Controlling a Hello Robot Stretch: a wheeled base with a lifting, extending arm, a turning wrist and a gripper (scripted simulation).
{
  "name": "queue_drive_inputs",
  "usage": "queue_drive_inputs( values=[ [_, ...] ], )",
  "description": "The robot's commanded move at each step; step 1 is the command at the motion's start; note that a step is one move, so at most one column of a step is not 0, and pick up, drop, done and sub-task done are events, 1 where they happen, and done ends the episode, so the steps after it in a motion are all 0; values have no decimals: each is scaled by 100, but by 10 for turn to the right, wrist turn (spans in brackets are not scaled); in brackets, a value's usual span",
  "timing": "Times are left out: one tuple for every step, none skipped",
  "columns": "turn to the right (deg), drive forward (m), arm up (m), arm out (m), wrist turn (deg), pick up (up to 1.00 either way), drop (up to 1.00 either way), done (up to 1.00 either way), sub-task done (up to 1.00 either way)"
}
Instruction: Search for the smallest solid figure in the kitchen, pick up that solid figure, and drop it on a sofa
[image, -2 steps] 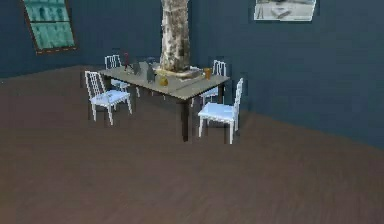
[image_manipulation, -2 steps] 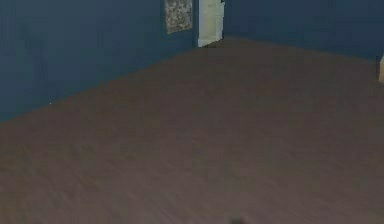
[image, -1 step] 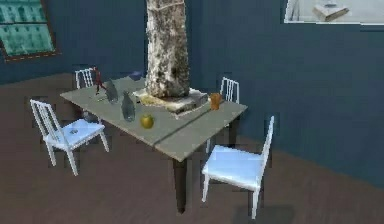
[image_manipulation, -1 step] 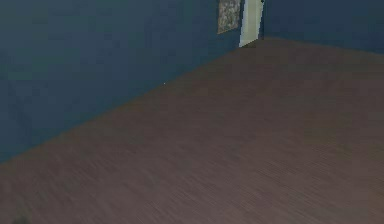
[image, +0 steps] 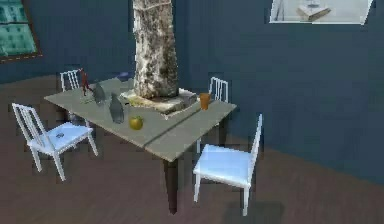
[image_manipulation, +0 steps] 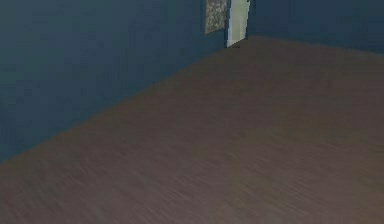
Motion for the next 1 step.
queue_drive_inputs(
  values=[
    [0, 50, 0, 0, 0, 0, 0, 0, 0]
  ],
)
